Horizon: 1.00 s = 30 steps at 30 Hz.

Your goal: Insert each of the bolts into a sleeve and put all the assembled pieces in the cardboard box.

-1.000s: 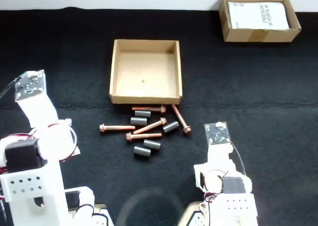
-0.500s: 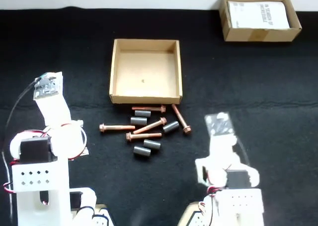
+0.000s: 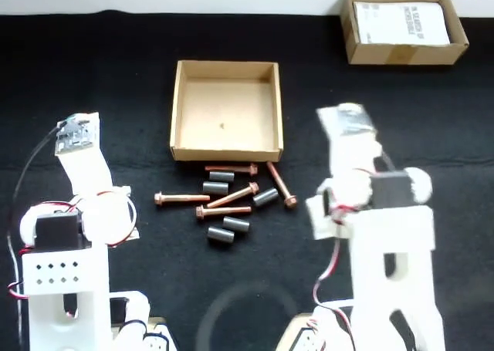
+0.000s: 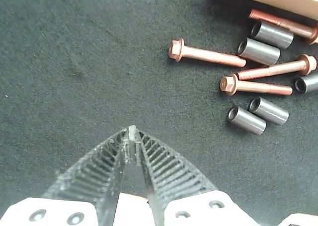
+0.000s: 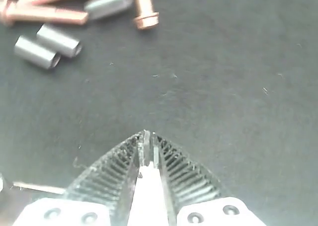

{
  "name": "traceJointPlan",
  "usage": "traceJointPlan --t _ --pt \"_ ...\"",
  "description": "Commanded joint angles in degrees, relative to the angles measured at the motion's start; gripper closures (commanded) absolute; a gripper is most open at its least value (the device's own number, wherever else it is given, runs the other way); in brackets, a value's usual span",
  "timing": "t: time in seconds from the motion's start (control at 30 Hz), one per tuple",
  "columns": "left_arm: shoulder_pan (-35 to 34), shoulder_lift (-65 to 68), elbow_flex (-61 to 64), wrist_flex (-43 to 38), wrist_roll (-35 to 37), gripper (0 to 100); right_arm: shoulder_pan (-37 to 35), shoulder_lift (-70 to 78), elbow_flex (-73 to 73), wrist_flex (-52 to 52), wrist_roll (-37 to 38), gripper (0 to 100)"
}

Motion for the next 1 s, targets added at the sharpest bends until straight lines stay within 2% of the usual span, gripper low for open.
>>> traceJointPlan --t 0.0,0.2,0.37,0.73,0.97 --pt "-5.32 -0.04 0.66 -3.69 0.35 99 -10.24 4.88 -2.86 0.57 4.40 98.9" --pt "-21.67 -0.04 10.33 -16.79 0.09 99 -27.91 12.09 -3.30 0.57 10.81 98.6" --pt "-30.29 -0.04 21.76 -27.34 0.26 99 -35.47 20.00 -5.32 0.31 14.33 87.2" --pt "-33.98 -0.04 38.20 -50.55 0.44 99 -39.87 42.86 -29.58 -0.48 16.26 86.9" --pt "-33.63 -0.04 39.60 -53.10 0.53 99 -39.96 56.04 -36.79 -0.48 16.26 86.9"
